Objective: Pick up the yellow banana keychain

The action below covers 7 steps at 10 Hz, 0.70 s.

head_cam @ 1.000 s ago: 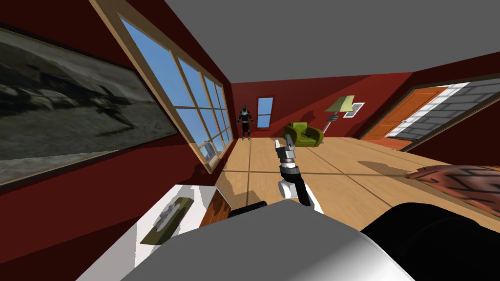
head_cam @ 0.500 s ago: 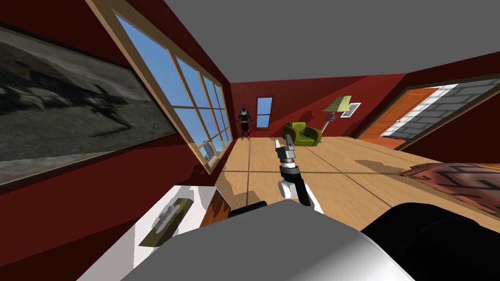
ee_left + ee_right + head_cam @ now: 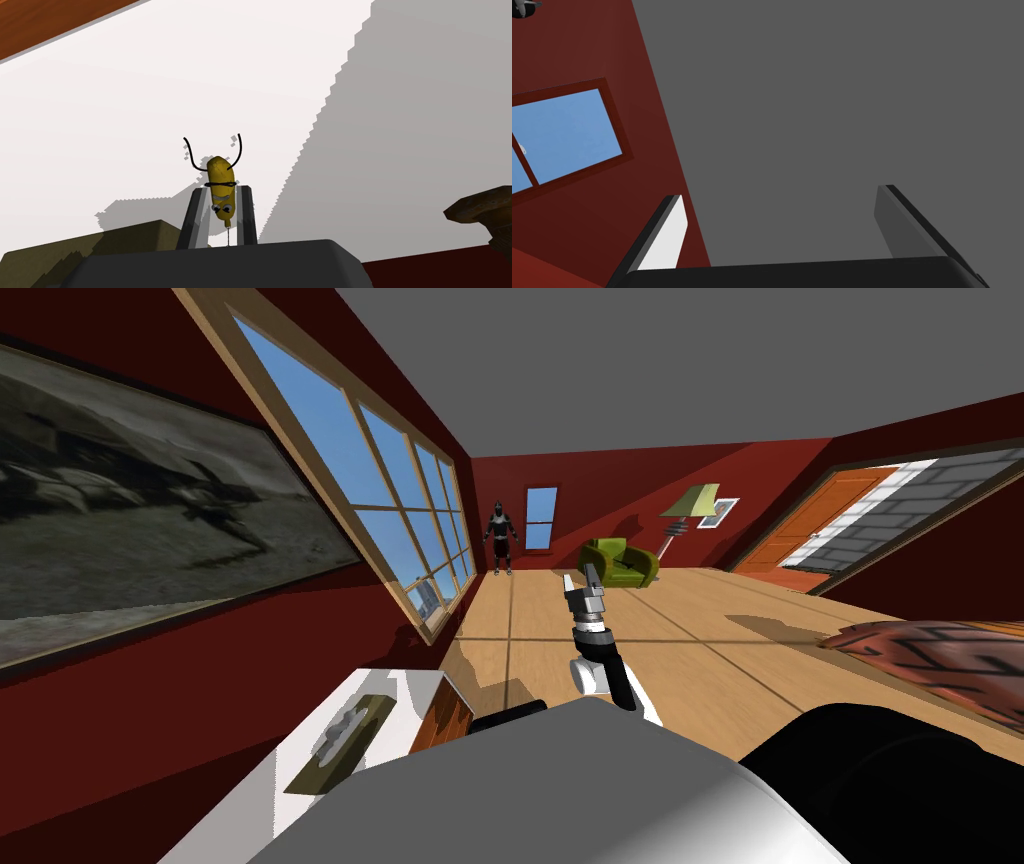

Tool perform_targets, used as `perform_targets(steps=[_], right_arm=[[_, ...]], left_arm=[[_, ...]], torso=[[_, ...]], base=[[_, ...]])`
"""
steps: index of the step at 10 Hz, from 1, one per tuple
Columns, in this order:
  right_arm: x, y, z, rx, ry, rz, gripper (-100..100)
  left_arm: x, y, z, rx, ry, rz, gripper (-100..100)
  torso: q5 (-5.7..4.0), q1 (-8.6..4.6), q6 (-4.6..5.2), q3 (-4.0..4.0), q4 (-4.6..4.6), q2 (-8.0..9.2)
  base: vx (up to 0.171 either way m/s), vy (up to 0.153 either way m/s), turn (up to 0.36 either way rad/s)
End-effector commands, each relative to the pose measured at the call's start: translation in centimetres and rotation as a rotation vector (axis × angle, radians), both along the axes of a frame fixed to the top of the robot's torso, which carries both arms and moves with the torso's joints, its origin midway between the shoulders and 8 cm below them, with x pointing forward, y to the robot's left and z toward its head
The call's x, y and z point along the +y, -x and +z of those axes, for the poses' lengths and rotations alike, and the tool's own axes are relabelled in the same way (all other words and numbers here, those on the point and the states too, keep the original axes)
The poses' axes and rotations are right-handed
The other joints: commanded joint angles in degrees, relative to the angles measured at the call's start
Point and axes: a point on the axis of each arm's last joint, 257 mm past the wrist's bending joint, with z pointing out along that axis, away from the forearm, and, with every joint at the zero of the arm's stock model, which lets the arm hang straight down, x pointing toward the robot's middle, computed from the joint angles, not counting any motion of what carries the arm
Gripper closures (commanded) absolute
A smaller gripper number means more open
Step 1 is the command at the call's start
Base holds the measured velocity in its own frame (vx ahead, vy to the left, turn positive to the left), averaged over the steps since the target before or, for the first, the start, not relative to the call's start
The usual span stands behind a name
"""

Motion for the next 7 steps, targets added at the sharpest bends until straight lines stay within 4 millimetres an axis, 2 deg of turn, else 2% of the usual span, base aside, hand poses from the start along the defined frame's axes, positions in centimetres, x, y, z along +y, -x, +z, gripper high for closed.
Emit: perform_targets(steps=[1,2,5,6,7], right_arm=[[0.0,0.0,0.0,0.000,0.000,0.000,0],[0.0,0.0,0.0,0.000,0.000,0.000,0],[0.0,0.0,0.0,0.000,0.000,0.000,0],[0.0,0.0,0.0,0.000,0.000,0.000,0],[0.0,0.0,0.0,0.000,0.000,0.000,0]], left_arm=[[0.0,0.0,0.0,0.000,0.000,0.000,0],[-0.3,0.1,0.6,-0.001,0.002,-0.001,100],[-0.7,0.1,1.9,0.000,0.002,-0.011,100],[-0.6,0.0,1.7,-0.001,0.002,-0.008,100],[-0.6,0.0,1.7,0.000,0.003,-0.008,0]], torso=[[0.00,0.00,0.00,0.00,0.00,0.00],[0.00,0.00,0.00,0.00,0.00,0.00],[-0.03,-0.10,0.00,0.00,-0.01,0.00],[-0.03,-0.11,0.01,-0.01,-0.01,-0.01],[-0.01,-0.06,0.02,-0.02,-0.01,-0.02]], base=[[0.000,0.000,0.000],[0.005,-0.008,0.049],[0.005,-0.016,0.043],[0.002,-0.008,0.008],[0.000,0.000,0.000]])
